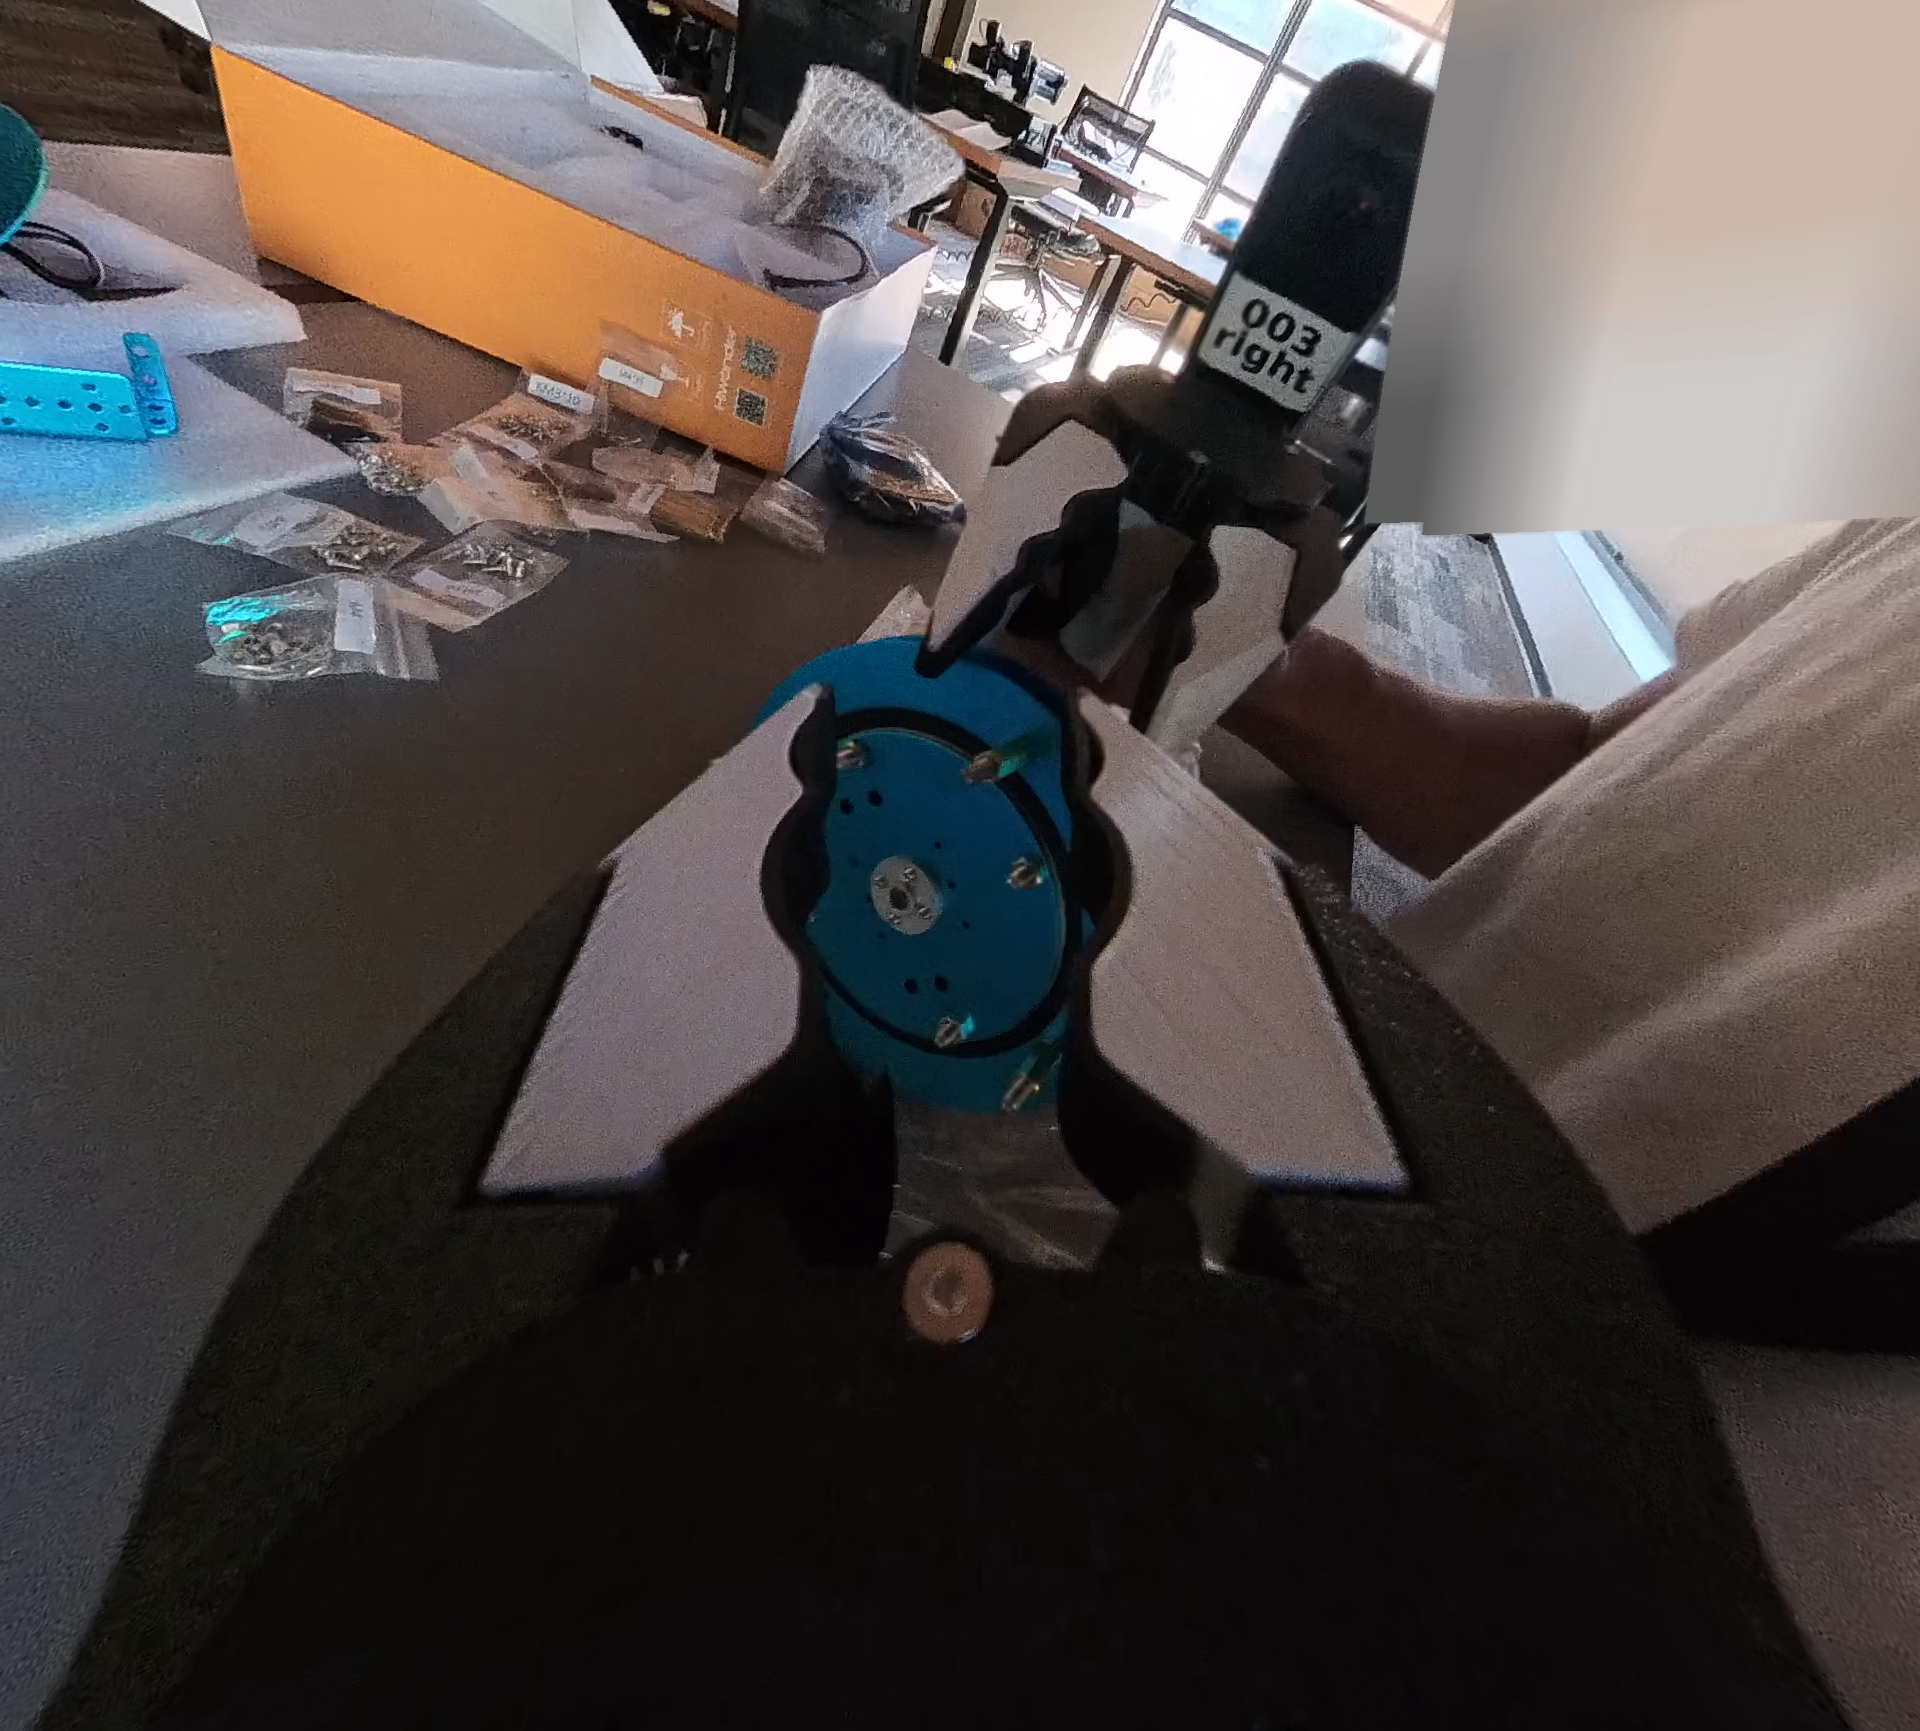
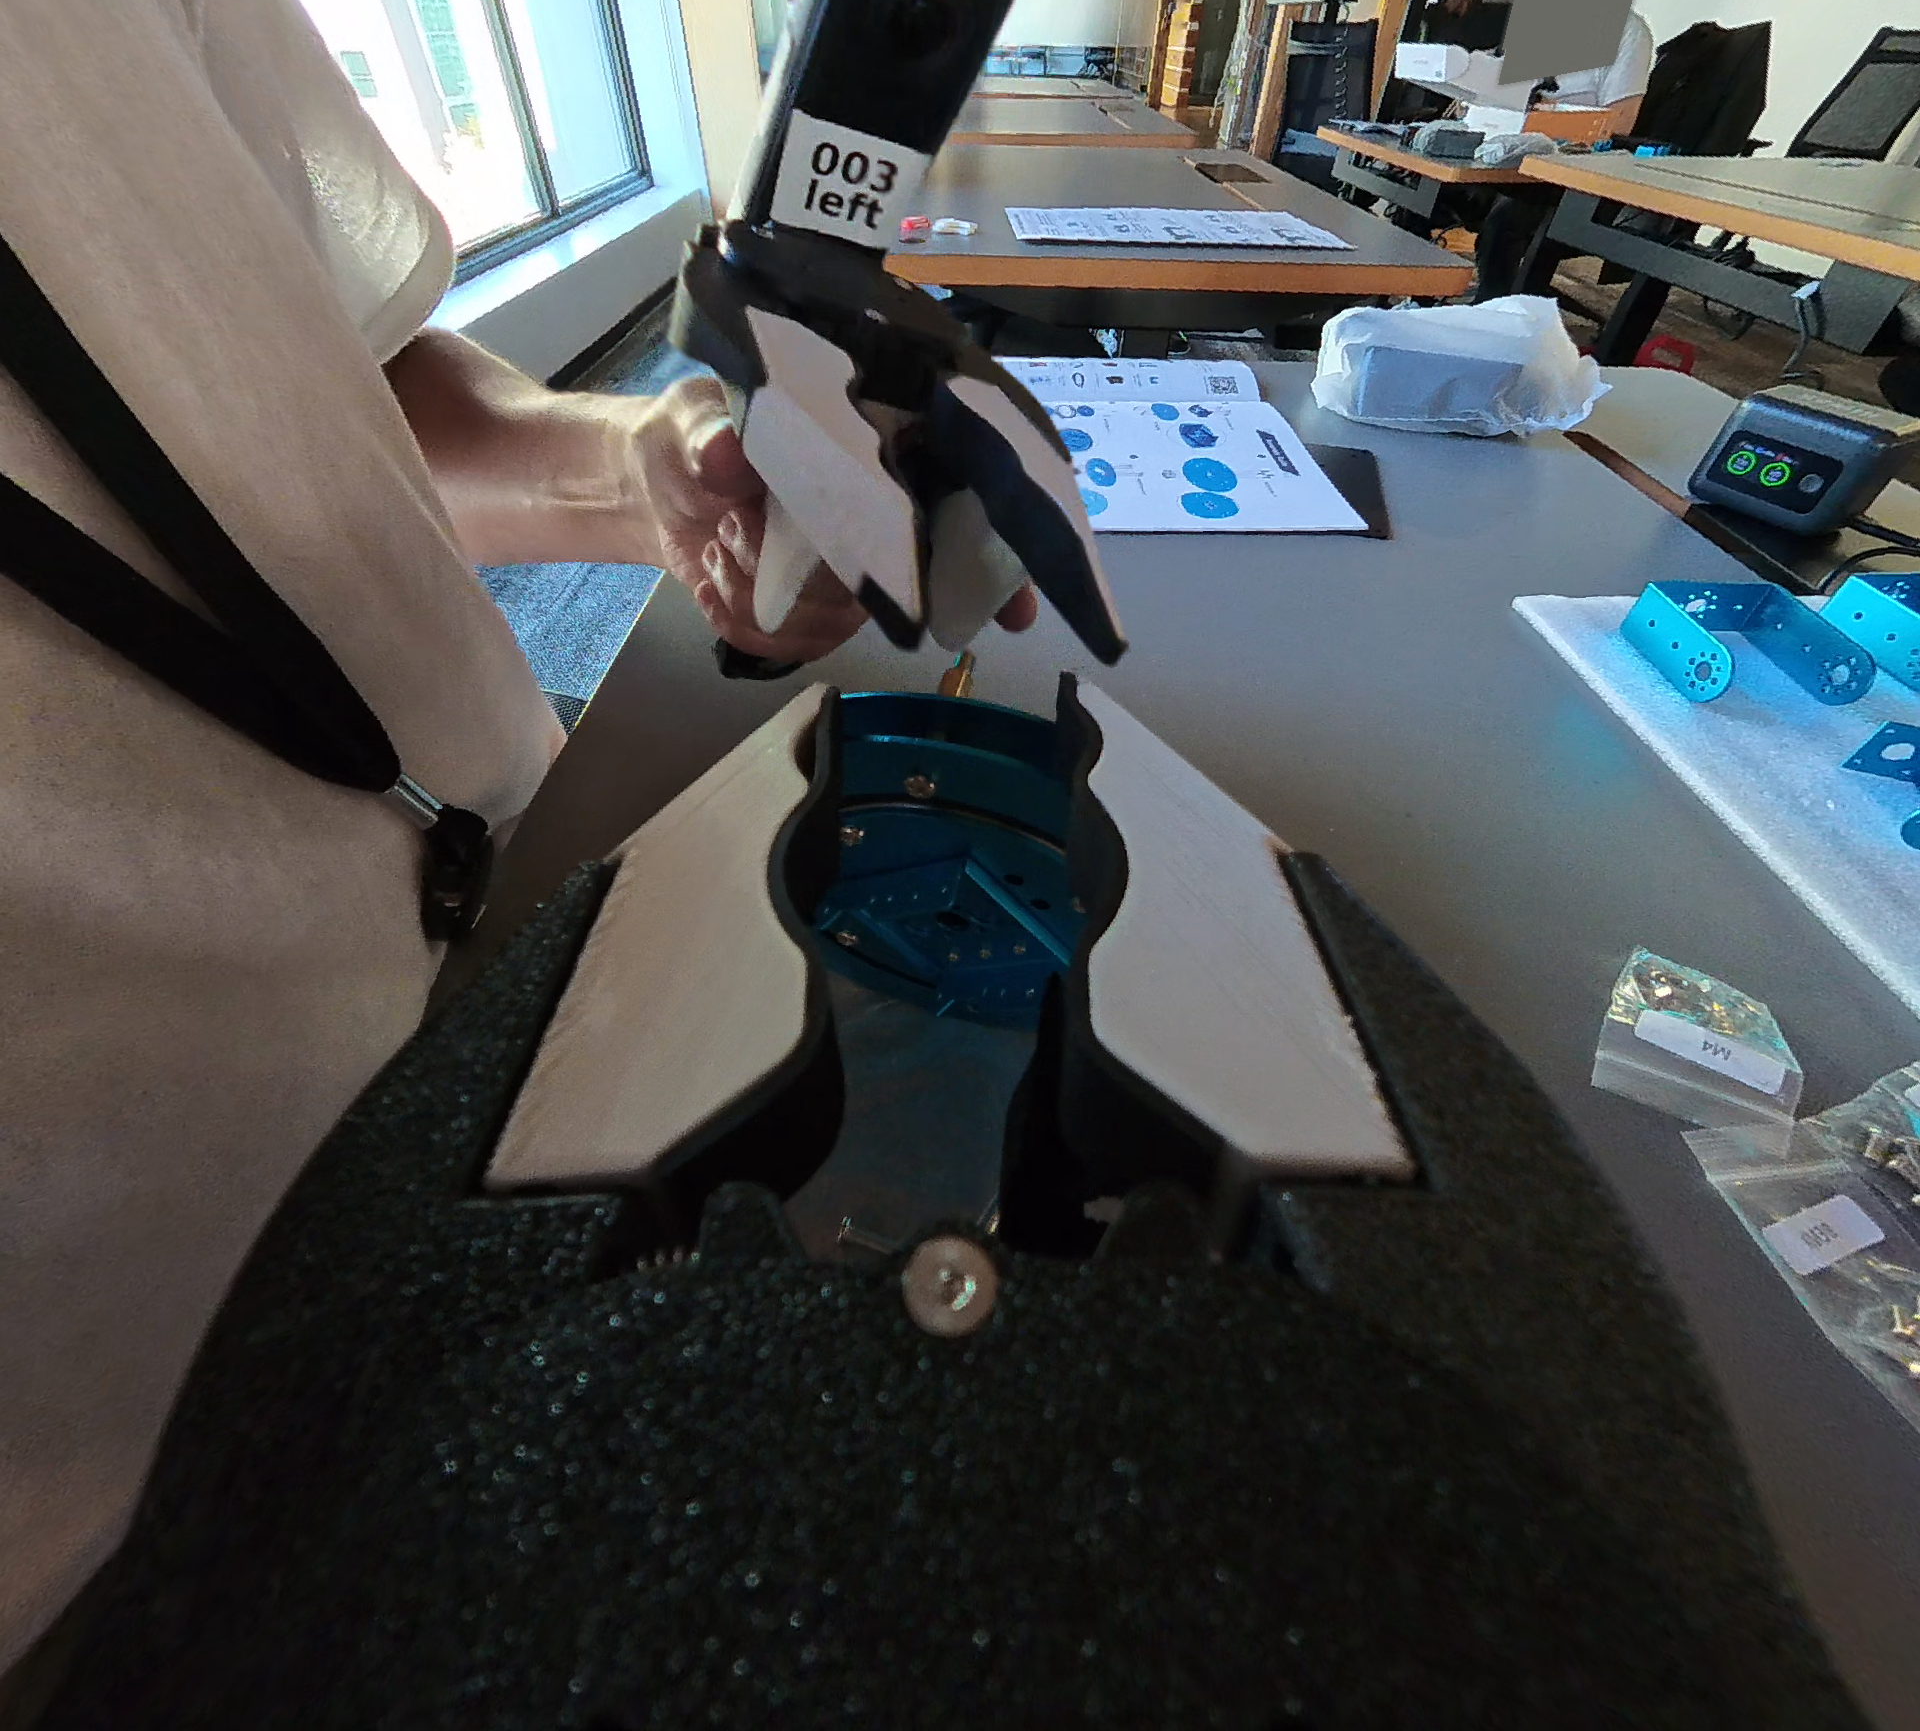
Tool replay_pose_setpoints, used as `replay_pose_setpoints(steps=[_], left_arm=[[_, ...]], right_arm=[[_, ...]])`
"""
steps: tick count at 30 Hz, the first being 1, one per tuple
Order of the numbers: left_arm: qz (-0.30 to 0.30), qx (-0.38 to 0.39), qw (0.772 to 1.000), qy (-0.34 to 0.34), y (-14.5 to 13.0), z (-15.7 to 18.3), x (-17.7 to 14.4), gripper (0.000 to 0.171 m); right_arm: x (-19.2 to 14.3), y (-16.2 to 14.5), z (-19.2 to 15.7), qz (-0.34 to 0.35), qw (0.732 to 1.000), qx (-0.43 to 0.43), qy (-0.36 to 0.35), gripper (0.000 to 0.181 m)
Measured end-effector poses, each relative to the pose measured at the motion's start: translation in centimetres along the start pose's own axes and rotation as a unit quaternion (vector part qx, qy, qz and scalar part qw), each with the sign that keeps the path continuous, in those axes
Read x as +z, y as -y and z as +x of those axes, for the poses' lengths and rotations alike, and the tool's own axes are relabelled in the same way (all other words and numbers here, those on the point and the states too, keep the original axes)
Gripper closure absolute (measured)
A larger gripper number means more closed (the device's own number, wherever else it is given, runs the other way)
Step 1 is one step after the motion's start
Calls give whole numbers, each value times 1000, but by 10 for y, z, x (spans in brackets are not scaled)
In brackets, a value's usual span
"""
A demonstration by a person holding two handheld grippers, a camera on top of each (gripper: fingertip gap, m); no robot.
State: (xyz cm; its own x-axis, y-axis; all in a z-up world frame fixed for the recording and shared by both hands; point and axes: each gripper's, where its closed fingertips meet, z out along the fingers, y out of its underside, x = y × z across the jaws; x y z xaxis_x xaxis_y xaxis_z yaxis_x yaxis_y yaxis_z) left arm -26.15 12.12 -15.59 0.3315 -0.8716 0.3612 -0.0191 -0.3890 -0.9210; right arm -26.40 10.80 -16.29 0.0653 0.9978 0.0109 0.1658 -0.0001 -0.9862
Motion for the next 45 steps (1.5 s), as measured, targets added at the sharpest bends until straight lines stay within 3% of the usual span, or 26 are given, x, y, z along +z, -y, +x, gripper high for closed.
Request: replay_pose_setpoints(steps=[5,9,21,33,36,38,40,45], left_arm=[[0,-13,1000,3,-15,-11,6,122],[1,34,999,23,-13,-13,-1,119],[34,53,998,31,-15,-14,-6,112],[43,33,998,29,-16,-20,-7,100],[40,-14,999,28,-10,-23,-10,108],[76,-37,996,35,6,-26,-24,110],[60,-5,997,57,7,-21,-32,110],[-29,65,996,62,-27,11,-23,112]], right_arm=[[0,0,-2,2,1000,-1,6,141],[5,1,-5,5,1000,-5,9,141],[5,2,-6,14,1000,15,16,144],[5,2,-6,16,1000,18,16,144],[5,2,-4,16,1000,18,12,143],[2,1,0,18,999,27,8,143],[0,1,3,23,999,34,4,143],[4,2,2,23,999,31,5,144]])
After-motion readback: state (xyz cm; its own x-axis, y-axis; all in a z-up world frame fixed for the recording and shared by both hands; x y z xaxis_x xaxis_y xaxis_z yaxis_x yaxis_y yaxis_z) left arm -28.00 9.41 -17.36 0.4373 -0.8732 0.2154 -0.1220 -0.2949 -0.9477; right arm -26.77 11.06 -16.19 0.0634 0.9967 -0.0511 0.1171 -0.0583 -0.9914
